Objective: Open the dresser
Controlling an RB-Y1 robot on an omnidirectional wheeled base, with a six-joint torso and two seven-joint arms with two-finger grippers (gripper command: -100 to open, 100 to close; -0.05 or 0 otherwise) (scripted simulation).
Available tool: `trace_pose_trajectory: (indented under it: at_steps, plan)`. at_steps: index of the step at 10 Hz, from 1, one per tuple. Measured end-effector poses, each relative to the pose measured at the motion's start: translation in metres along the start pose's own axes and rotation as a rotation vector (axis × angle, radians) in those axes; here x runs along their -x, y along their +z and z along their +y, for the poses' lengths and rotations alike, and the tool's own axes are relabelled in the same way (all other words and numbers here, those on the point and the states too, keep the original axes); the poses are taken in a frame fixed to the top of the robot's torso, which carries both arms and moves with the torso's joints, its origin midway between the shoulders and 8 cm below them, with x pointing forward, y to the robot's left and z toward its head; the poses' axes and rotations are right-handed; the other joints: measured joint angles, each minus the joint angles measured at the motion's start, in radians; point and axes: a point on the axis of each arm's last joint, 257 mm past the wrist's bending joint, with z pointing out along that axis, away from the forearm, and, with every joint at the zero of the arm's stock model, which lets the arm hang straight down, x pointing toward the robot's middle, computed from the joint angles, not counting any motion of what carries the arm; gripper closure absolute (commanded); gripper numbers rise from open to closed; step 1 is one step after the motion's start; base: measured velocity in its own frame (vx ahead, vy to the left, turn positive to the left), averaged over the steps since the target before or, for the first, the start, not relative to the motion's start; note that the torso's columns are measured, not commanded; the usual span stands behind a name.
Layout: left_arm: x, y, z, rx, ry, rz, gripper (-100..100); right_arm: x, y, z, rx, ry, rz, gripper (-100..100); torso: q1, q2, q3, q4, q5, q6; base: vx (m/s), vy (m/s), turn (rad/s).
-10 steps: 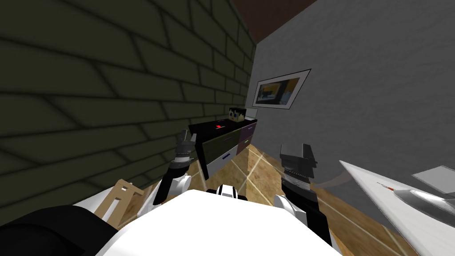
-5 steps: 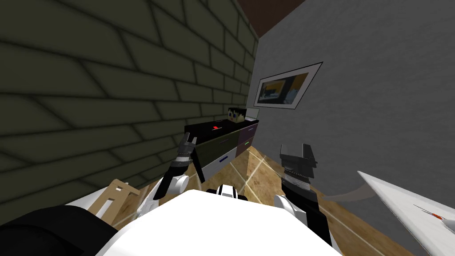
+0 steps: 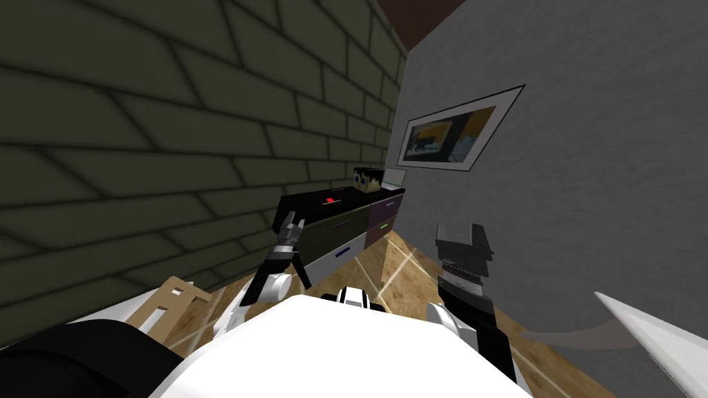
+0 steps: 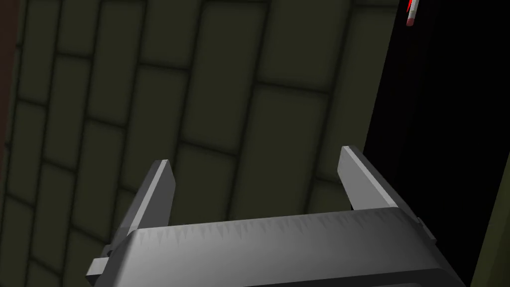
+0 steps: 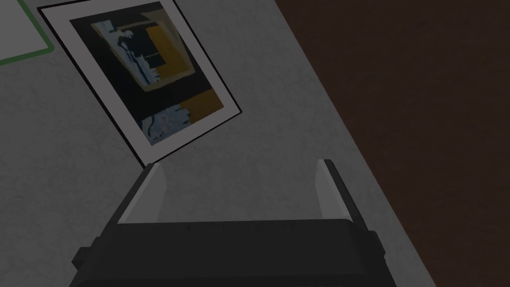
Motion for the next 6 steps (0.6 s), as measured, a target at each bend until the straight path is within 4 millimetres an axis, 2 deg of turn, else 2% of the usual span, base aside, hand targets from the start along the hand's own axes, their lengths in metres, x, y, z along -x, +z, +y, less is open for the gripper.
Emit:
trace_pose_trajectory:
  at_steps: [1,4,6]
  plan:
    - [0.007,0.001,0.008,0.020,-0.006,-0.011,-100,0.000,0.000,0.000,0.000,0.000,0.000,0,0.004,0.002,0.001,0.001,0.001,0.000,0.118,-0.127,0.115]
    - [0.027,-0.006,0.042,0.111,-0.035,-0.061,-100,0.000,0.000,0.000,0.000,0.000,0.000,0,-0.003,-0.003,-0.002,-0.001,-0.001,0.000,0.150,-0.181,0.096]
    - [0.041,-0.010,0.061,0.163,-0.054,-0.093,-100,0.000,0.000,0.000,0.000,0.000,0.000,0,0.002,0.002,0.001,0.001,0.001,0.000,0.104,-0.165,0.108]
